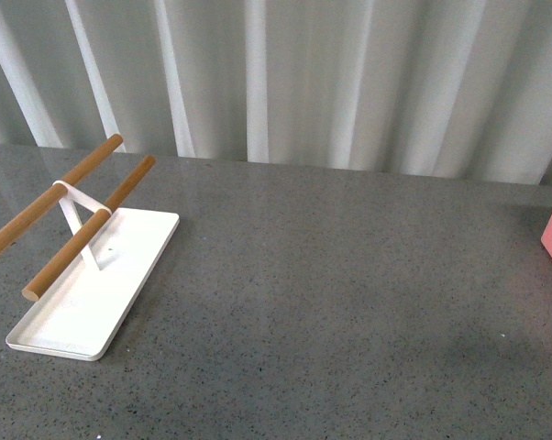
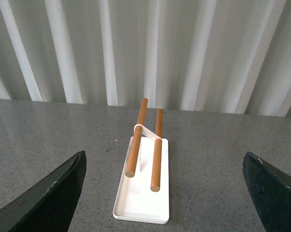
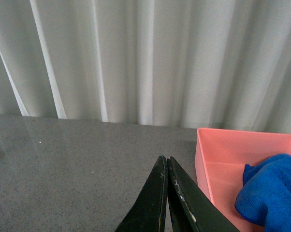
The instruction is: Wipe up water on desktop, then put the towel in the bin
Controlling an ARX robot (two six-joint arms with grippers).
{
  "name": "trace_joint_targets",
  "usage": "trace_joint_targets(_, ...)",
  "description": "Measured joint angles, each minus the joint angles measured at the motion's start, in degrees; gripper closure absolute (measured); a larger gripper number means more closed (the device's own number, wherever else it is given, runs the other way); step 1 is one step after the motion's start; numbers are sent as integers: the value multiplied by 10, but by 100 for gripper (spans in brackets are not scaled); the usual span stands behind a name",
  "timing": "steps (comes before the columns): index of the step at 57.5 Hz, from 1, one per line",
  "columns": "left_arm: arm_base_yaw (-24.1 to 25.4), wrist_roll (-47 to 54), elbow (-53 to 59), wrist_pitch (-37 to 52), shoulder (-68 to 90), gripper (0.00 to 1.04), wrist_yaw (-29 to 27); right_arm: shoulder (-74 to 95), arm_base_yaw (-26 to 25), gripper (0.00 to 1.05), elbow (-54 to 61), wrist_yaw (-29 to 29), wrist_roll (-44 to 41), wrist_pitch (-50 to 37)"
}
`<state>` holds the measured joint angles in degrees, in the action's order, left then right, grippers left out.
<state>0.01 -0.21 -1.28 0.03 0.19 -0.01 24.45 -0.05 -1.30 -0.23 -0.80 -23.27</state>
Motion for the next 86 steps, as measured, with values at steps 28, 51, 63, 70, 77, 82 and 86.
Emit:
trace_joint_targets(28, 0, 0, 0, 0, 0, 7, 0, -104, 0, 101, 2, 0, 1, 90)
trace_joint_targets(51, 0, 0, 0, 0, 0, 7, 0, -222, 0, 101, 2, 0, 2, 227)
trace_joint_targets(63, 0, 0, 0, 0, 0, 7, 0, -242, 0, 101, 2, 2, 2, 232)
trace_joint_targets(70, 0, 0, 0, 0, -1, 7, 0, -242, 0, 84, 2, 2, 2, 232)
trace_joint_targets(77, 0, 0, 0, 0, -1, 7, 0, -242, 0, 62, 2, 2, 2, 232)
trace_joint_targets(82, 0, 0, 0, 0, -1, 7, 0, -242, 0, 43, 2, 1, 2, 232)
trace_joint_targets(86, 0, 0, 0, 0, -1, 7, 0, -242, 0, 29, 2, 2, 2, 232)
